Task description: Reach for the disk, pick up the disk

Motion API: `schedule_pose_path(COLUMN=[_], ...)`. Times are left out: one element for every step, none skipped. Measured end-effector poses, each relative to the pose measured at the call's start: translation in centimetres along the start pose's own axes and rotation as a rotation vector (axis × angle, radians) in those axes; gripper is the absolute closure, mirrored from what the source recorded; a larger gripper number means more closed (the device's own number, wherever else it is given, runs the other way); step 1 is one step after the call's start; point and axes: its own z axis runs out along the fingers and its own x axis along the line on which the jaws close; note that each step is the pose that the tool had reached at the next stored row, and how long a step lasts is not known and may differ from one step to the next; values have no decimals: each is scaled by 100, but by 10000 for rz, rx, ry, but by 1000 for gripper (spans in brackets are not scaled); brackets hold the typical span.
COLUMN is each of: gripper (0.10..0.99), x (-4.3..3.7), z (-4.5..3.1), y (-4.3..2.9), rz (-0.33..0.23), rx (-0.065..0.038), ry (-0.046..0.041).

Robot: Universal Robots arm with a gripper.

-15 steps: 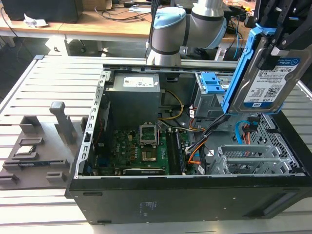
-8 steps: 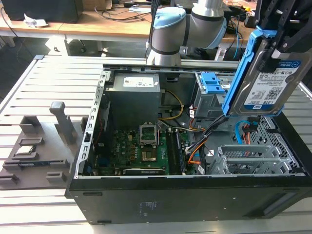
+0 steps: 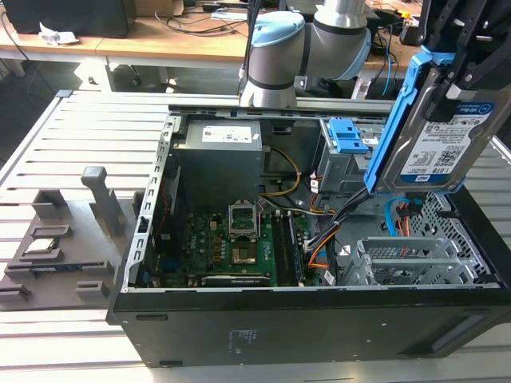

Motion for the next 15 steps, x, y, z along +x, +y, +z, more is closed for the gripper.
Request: schedule_pose_path(gripper=[718,718,718,718,718,718,718,718,718,718,718,718,718,718,718], x=[5,7,9,13,15,17,19,23,27,29,31,34,36,38,40], z=[2,3,4,5,6,6,7,9,10,12,12,13,14,15,16], y=[0,0,0,0,1,1,1,1,1,1,1,1,1,1,1], rz=[1,1,1,1,1,1,1,2,2,2,2,2,3,3,3], rx=[0,-1,-1,-1,-1,-1,-2,-2,-2,-2,-3,-3,-4,-4,-4], ry=[4,7,11,16,20,23,27,33,44,48,53,63,70,77,81])
